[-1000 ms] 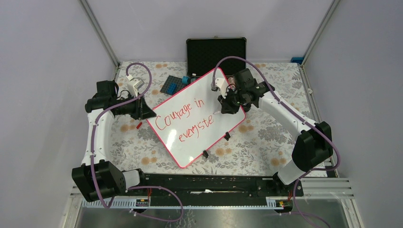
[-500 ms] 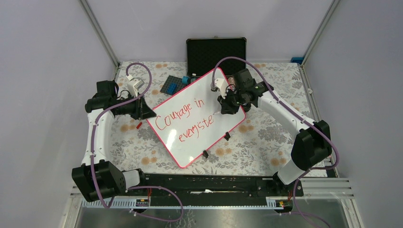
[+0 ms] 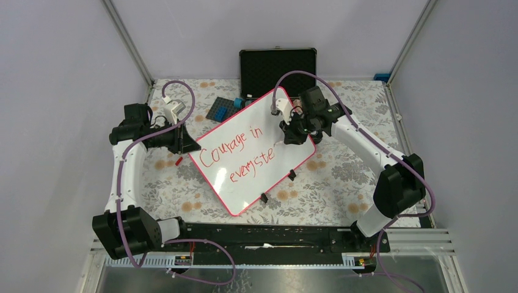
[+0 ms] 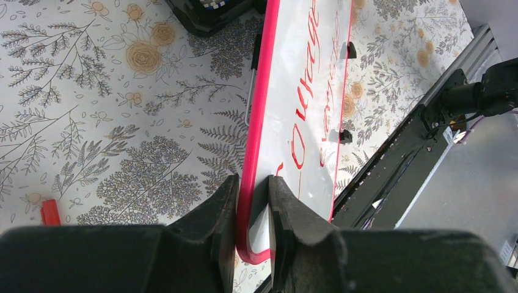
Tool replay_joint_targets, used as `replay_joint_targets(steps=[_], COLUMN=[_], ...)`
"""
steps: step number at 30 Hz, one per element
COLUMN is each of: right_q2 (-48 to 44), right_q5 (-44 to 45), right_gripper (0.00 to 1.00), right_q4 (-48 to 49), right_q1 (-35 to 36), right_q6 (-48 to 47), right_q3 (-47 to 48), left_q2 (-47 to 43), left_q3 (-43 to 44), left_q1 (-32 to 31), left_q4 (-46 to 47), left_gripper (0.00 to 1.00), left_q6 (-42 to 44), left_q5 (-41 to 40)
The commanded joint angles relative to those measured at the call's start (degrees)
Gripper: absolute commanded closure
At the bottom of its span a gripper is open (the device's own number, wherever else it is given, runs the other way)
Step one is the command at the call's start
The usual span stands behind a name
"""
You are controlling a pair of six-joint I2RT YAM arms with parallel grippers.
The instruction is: Write a sentence on the whiteboard
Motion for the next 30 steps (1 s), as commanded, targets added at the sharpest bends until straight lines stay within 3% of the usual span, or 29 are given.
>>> replay_joint_targets(steps=[1,30], right_q2=[0.75,-5.13], right_q5=[1.18,-3.06], right_gripper=[1.0,1.0], right_q4=[1.5,-0.15], right_q1=[-0.52,1.2], right_q6=[-0.27,-1.0], right_q3=[2.49,-9.19], left_q2=[0.75,0.91], left_q3=[-0.63,-0.54], left_q1=[-0.51,-0.45], left_q4=[1.46,1.33], left_gripper=[0.98,0.98], left_q6=[2.34,2.54], left_q5=[-1.98,-1.58])
